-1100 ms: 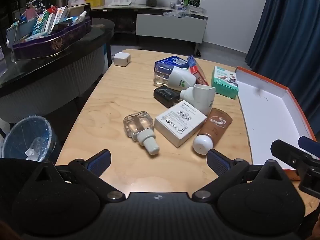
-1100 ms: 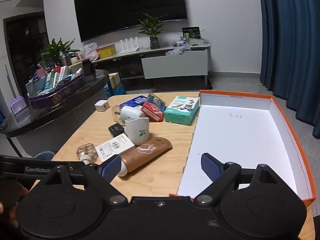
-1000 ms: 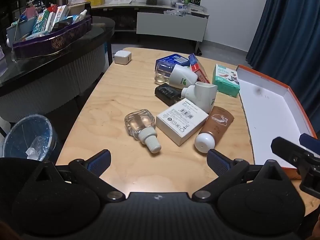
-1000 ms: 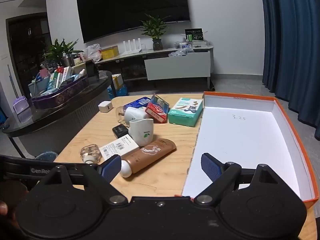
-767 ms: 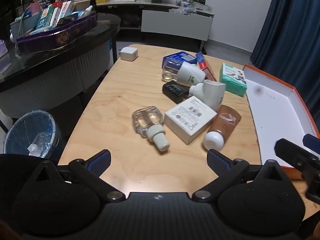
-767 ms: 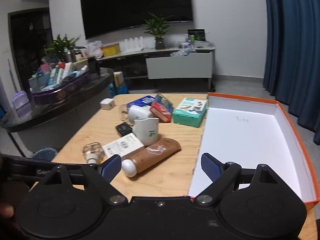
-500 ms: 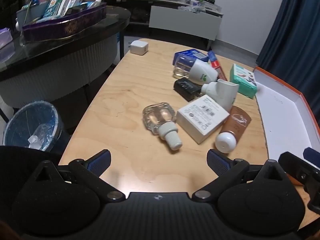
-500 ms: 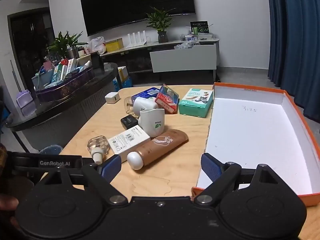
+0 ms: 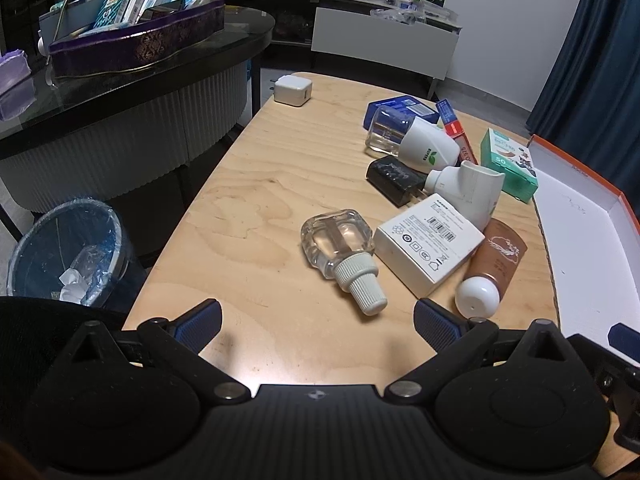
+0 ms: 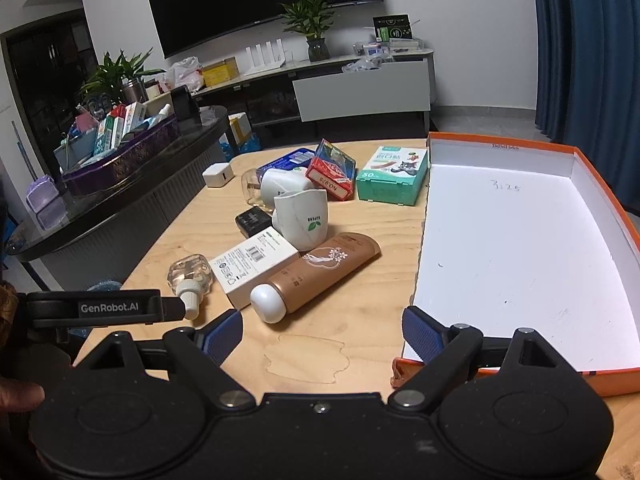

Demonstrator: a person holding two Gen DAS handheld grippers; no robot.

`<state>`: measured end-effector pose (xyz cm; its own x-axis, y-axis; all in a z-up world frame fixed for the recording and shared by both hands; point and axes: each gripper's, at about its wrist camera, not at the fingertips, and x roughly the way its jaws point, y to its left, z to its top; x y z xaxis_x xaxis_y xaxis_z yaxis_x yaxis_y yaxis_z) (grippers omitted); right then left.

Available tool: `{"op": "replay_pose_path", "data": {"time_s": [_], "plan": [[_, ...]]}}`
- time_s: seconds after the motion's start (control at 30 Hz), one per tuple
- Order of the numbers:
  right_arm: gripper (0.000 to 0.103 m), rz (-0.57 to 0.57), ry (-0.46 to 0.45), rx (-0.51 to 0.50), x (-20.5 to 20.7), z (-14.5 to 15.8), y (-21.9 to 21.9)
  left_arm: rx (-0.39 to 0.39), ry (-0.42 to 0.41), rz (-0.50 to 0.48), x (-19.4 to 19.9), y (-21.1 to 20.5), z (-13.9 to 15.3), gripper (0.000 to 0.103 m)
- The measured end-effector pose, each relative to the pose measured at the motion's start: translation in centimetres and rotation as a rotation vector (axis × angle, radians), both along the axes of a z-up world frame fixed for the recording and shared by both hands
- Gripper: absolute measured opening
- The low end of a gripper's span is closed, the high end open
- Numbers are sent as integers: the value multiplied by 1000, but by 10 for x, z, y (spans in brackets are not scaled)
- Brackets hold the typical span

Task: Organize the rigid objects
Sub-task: 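Move the left tool toward the clear glass bottle with white cap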

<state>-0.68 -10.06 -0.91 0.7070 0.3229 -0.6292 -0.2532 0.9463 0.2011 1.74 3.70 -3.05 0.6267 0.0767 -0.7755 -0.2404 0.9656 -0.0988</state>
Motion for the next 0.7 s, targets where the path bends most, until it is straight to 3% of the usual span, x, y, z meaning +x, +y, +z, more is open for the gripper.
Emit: {"op": "replay_pose_path", "data": {"time_s": [0.37, 0.7], "plan": [[102, 10, 20, -20, 4, -6, 6, 15, 18, 1, 19, 5, -10, 103], [102, 10, 24, -45, 10, -11, 9, 77, 48, 13, 27, 22, -20, 103]]}}
